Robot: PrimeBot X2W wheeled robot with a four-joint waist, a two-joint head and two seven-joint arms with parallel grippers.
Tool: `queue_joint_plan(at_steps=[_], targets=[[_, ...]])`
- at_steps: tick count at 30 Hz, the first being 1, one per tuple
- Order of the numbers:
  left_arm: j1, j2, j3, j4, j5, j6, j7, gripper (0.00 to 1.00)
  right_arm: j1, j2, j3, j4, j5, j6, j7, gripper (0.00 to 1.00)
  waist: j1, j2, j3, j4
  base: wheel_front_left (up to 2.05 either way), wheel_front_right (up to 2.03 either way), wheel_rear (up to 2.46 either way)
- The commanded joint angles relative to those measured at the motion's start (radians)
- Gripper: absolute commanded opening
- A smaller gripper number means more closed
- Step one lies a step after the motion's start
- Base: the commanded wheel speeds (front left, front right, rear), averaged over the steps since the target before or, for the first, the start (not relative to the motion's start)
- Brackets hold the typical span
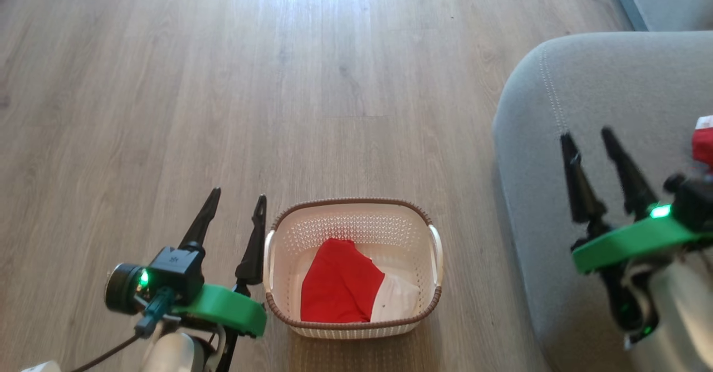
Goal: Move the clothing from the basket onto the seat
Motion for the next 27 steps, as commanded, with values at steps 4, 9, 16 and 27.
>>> queue_joint_plan(at_steps=[4, 9, 16, 27], targets=[[-0.010, -0.005, 0.053, -0.011, 0.000, 0.037, -0.005, 1.00, 0.086, 0.085, 0.001, -0.022, -0.055, 0.000, -0.009, 1.00, 0.0001, -0.0001, -0.001, 0.025, 0.00, 0.00, 0.00], [0.001, -0.005, 0.053, 0.009, 0.004, 0.047, -0.005, 1.00, 0.130, 0.132, -0.001, -0.008, -0.102, 0.000, -0.009, 1.00, 0.0001, -0.0001, 0.003, 0.031, 0.00, 0.00, 0.00], [0.019, -0.005, 0.048, 0.048, 0.006, 0.067, -0.005, 1.00, 0.180, 0.183, 0.000, 0.021, -0.185, 0.000, -0.009, 1.00, 0.0001, -0.0001, 0.006, 0.043, 0.00, 0.00, 0.00], [0.020, -0.005, 0.038, 0.064, -0.003, 0.073, -0.005, 1.00, 0.193, 0.197, -0.015, 0.015, -0.214, 0.000, -0.009, 1.00, 0.0001, -0.0001, 0.012, 0.042, 0.00, 0.00, 0.00]])
